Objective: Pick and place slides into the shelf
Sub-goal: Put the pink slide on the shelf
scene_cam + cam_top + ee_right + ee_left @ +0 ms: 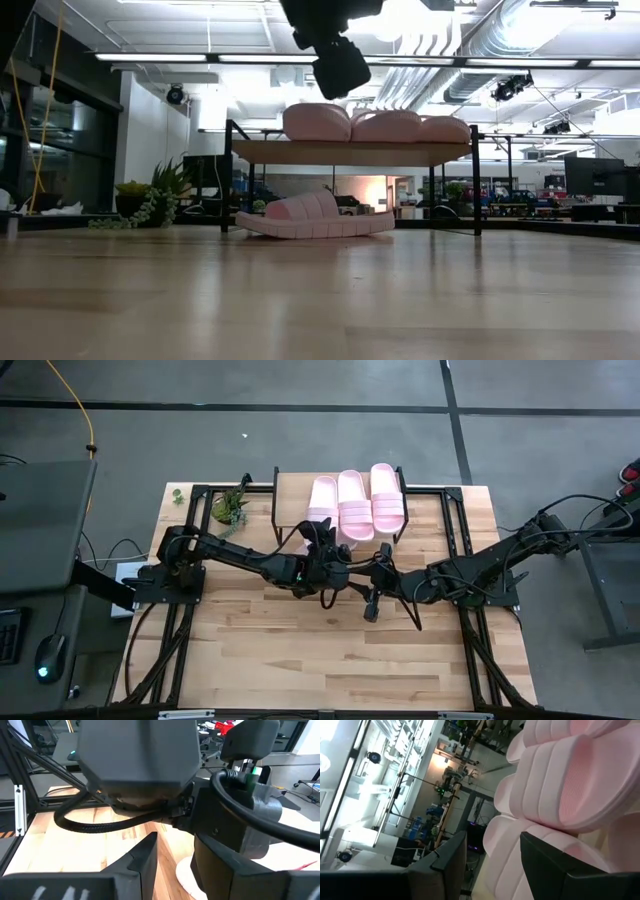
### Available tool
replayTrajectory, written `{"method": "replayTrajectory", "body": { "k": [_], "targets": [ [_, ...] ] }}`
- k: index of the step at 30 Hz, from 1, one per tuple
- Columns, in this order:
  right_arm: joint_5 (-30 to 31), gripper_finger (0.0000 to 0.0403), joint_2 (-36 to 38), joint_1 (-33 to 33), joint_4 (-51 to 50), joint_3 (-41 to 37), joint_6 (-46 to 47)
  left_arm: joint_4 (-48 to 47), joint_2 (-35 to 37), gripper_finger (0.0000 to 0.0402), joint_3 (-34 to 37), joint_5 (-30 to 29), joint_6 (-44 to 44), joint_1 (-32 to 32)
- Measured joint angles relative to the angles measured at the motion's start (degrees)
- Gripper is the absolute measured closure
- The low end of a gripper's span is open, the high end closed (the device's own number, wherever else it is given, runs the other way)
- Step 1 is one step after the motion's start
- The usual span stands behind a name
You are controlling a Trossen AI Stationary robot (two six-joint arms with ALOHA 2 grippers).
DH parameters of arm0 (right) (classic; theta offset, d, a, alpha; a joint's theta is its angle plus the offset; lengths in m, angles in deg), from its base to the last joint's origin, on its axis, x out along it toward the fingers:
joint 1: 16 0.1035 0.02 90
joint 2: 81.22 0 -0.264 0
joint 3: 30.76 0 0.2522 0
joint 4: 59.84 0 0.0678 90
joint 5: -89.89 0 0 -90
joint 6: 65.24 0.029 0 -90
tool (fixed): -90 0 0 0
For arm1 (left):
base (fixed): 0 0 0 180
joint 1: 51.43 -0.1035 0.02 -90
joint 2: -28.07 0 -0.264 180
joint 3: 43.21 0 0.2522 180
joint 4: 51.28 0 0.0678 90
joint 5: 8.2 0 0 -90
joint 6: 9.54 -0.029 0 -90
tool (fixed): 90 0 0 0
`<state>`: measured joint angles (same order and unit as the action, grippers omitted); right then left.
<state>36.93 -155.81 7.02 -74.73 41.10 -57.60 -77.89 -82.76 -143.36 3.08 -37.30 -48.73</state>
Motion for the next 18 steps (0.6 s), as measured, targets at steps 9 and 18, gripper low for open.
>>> {"method": "replayTrajectory", "body": {
  "k": [9, 18],
  "targets": [
    [0.0, 0.0284, 0.0, 0.0, -0.2, 0.0, -0.1, -4.5, 0.0, 0.0234, 0.0, 0.0, 2.1, 2.2],
    [0.5, 0.0284, 0.0, 0.0, -1.1, 0.0, 1.1, -24.5, 3.7, 0.0234, 0.0, 5.0, 21.1, 3.0]
  ]
}}
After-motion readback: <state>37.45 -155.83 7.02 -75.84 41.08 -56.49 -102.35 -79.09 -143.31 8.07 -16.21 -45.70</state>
